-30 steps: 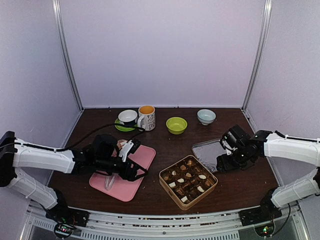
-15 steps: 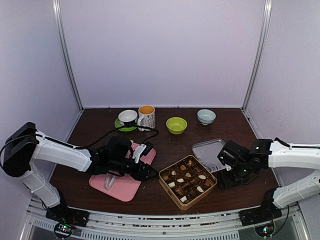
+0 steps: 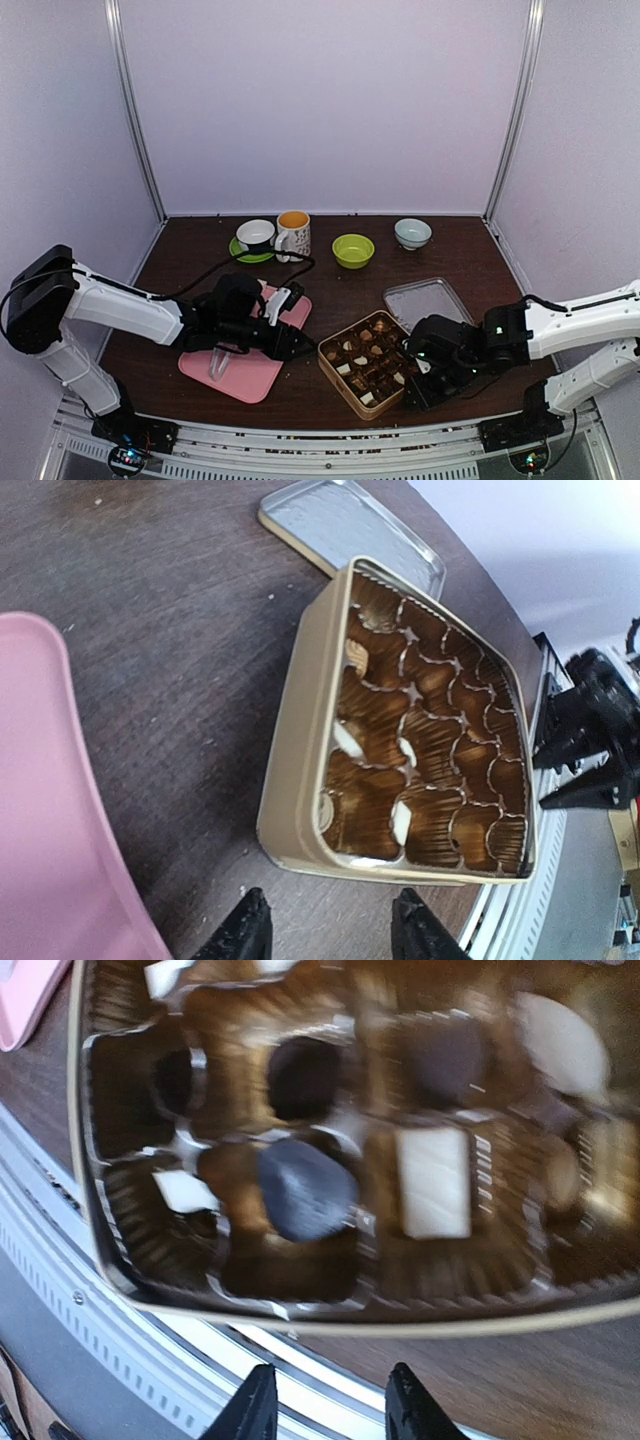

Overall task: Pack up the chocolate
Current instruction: Move the packing box to the center of the board.

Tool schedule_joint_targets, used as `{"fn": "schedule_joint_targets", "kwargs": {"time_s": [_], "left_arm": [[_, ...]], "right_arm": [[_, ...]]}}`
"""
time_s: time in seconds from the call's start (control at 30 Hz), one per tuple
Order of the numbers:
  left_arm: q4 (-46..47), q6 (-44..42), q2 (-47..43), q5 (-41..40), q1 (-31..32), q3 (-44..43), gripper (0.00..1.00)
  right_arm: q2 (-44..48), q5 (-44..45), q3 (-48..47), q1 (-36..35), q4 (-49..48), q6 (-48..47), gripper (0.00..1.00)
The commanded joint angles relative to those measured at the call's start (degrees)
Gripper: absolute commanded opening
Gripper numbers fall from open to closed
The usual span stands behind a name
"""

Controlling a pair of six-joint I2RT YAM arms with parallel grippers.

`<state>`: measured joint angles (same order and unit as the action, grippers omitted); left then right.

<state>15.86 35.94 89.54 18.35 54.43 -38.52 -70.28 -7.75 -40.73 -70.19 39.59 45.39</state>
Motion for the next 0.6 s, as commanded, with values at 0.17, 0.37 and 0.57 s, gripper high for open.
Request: {"fn": "schedule_joint_targets", "kwargs": {"time_s": [0.17, 0.37, 0.57], "left_arm": [[1.1, 3.9, -6.8, -5.3, -1.6, 4.4, 0.37], [-1.5, 4.3, -10.9, -8.3, -2.1, 6.4, 0.33], [-4.2, 3.5, -15.6, -11.6, -2.6, 7.4, 0.35]], "right_arm": [[-9.4, 0.2, -5.8, -1.1, -10.5, -2.3, 0.35], [-16.3, 3.3, -11.6, -1.0, -11.5, -6.9, 0.35], [-23.3, 4.7, -19.0, 0.2, -12.1, -11.5, 0.36]]}}
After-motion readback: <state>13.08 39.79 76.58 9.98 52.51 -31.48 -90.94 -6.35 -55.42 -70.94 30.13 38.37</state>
